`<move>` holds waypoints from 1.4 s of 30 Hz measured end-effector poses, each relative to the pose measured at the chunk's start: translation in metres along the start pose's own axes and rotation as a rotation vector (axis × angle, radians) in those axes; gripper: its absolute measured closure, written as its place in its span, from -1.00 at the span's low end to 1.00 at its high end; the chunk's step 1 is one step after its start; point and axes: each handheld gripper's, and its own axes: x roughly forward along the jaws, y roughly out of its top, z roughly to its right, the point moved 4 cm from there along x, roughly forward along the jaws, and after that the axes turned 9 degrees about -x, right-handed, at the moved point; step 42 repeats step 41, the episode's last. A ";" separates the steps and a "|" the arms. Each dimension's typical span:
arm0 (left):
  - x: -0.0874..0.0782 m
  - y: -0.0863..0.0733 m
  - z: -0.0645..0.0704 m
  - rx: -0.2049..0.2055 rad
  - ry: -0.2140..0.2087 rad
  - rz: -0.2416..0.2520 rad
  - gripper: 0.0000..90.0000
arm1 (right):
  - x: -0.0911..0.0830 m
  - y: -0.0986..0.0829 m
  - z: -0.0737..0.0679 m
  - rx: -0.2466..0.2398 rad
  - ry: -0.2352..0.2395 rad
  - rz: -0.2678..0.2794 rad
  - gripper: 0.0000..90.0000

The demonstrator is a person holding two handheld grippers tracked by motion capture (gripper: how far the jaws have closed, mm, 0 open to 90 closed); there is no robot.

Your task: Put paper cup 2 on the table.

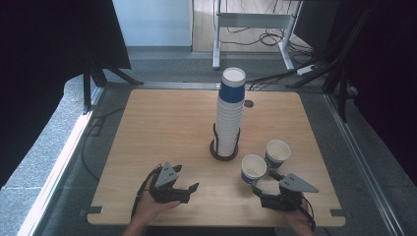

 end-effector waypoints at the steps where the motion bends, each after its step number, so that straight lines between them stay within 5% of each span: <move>1: 0.000 0.000 0.000 0.000 0.001 0.000 -0.66 | -0.004 0.003 0.000 -0.005 -0.006 0.012 -0.63; 7: -0.001 0.002 0.002 0.005 0.001 0.005 -0.66 | -0.030 0.027 -0.002 -0.008 0.001 0.120 -0.55; 12: -0.003 0.004 0.008 0.019 -0.008 0.013 -0.66 | -0.035 0.047 -0.021 -0.026 0.109 0.207 -0.43; 19: -0.004 0.005 0.013 0.034 -0.014 0.015 -0.66 | 0.004 0.063 -0.051 -0.064 0.215 0.188 -0.39; 26: -0.006 0.003 0.012 0.029 -0.006 0.013 -0.66 | 0.029 0.061 -0.074 -0.092 0.264 0.138 -0.39; 42: -0.006 0.001 0.010 0.023 0.007 0.010 -0.66 | 0.029 0.058 -0.072 -0.089 0.270 0.134 -0.43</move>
